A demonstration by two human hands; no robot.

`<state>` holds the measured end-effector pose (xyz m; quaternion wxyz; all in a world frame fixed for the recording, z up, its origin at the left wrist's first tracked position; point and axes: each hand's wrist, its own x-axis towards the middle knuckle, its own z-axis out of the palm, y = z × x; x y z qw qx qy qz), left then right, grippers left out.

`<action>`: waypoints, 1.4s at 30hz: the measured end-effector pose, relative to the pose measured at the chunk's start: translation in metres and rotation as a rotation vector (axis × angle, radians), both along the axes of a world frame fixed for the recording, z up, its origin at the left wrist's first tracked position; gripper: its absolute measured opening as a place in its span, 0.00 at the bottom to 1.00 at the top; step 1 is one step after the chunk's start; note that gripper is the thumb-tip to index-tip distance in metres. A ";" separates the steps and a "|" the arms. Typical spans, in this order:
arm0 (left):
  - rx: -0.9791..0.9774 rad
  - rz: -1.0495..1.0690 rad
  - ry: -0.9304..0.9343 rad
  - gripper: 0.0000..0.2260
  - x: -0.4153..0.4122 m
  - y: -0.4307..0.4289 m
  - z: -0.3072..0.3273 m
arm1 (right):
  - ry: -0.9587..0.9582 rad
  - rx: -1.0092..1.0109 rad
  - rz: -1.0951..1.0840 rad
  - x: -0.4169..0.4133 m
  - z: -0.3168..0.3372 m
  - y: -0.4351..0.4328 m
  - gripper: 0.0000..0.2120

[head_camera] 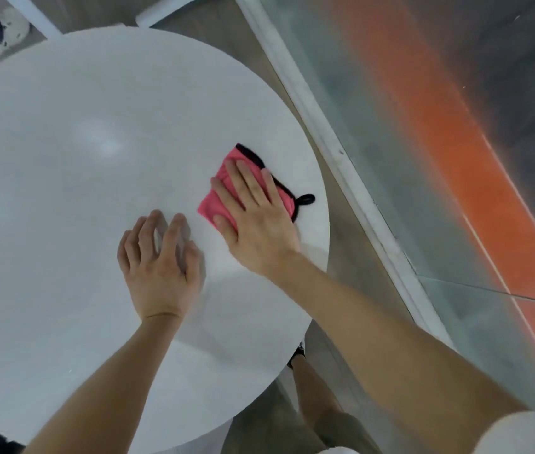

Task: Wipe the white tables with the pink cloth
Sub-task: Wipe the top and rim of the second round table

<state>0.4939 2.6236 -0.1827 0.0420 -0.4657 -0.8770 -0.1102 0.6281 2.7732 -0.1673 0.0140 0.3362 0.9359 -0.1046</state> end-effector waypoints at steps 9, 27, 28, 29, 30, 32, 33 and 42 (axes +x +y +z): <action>-0.006 0.004 -0.029 0.20 -0.001 -0.002 -0.002 | -0.001 -0.024 -0.160 0.089 -0.006 0.025 0.30; -0.049 -0.046 -0.061 0.20 -0.008 -0.003 -0.012 | 0.013 -0.057 -0.553 0.084 -0.008 -0.194 0.30; -0.050 -0.050 -0.059 0.20 -0.008 -0.003 -0.014 | 0.006 -0.054 -0.547 0.084 -0.008 -0.193 0.30; -0.053 -0.054 -0.051 0.20 -0.008 -0.003 -0.015 | 0.001 -0.047 -0.540 0.084 -0.007 -0.189 0.30; -0.055 -0.051 -0.040 0.21 -0.009 -0.003 -0.016 | 0.005 -0.034 -0.532 0.083 -0.007 -0.181 0.30; -0.049 -0.044 -0.036 0.20 -0.009 -0.002 -0.018 | 0.033 -0.003 -0.544 0.079 -0.011 -0.149 0.29; -0.041 -0.041 -0.039 0.20 -0.009 -0.002 -0.019 | 0.045 0.010 -0.573 0.075 -0.012 -0.127 0.29; 0.005 -0.011 -0.003 0.16 -0.010 0.005 -0.022 | 0.081 0.059 -0.707 0.037 -0.016 -0.026 0.30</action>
